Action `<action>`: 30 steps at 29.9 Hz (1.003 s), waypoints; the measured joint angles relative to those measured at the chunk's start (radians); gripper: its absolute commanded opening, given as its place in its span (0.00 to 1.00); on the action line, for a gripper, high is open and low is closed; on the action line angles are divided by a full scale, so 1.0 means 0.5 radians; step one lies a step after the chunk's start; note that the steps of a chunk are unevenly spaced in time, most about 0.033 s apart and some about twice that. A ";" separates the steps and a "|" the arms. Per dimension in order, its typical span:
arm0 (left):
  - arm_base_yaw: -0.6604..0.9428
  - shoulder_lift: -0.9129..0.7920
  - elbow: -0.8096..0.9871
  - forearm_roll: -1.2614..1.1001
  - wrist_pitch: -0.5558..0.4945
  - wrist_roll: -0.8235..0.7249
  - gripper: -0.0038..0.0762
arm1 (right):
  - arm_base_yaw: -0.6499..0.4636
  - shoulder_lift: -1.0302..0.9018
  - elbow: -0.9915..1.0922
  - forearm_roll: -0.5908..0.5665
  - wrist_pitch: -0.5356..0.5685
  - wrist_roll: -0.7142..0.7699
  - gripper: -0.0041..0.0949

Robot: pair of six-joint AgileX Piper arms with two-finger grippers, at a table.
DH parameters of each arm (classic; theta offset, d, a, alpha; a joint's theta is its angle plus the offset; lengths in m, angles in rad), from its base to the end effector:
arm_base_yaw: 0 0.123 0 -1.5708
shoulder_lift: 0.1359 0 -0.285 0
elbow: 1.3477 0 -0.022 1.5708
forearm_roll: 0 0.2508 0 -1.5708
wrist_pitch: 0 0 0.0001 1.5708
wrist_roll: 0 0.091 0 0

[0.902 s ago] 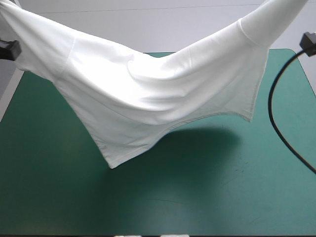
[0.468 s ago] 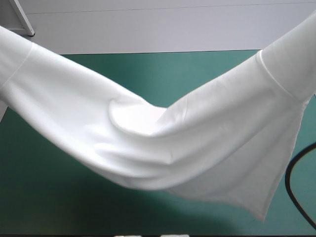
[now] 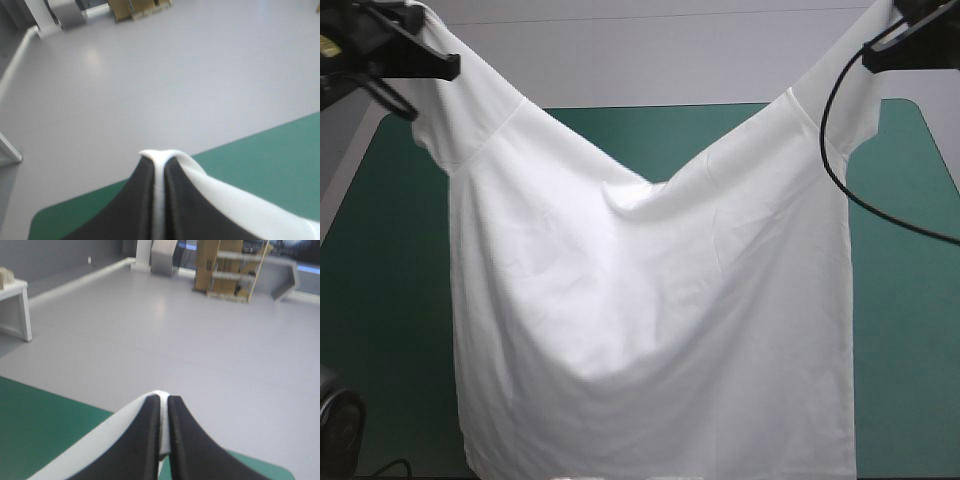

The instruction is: Fold the cloth

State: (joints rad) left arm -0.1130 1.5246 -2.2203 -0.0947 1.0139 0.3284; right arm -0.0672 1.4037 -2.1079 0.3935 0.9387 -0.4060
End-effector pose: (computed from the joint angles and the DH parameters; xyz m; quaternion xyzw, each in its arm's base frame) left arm 0.2735 -0.0384 0.5787 0.1766 0.7628 0.0199 0.6217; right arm 0.2391 0.0121 0.5922 -0.1405 0.7294 0.0393 0.6684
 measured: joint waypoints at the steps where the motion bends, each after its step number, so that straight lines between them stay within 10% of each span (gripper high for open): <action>1: 0.000 0.087 0.012 -0.002 -0.012 0.000 0.07 | 0.000 0.064 0.056 -0.009 -0.046 -0.009 0.03; 14: -0.030 1.051 0.033 -0.120 -0.297 0.102 0.07 | 0.000 0.947 0.186 -0.103 -0.449 -0.088 0.05; 24: -0.038 1.281 0.048 -0.090 -0.229 0.065 0.16 | 0.002 1.286 0.191 -0.118 -0.425 -0.106 0.62; 30: -0.037 1.288 0.007 0.048 -0.016 0.020 0.45 | 0.002 1.256 0.191 -0.118 -0.413 -0.053 0.66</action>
State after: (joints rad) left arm -0.1313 2.1683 -2.2166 -0.0706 1.0061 0.3386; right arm -0.0660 2.0317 -2.0125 0.3346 0.7320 -0.4324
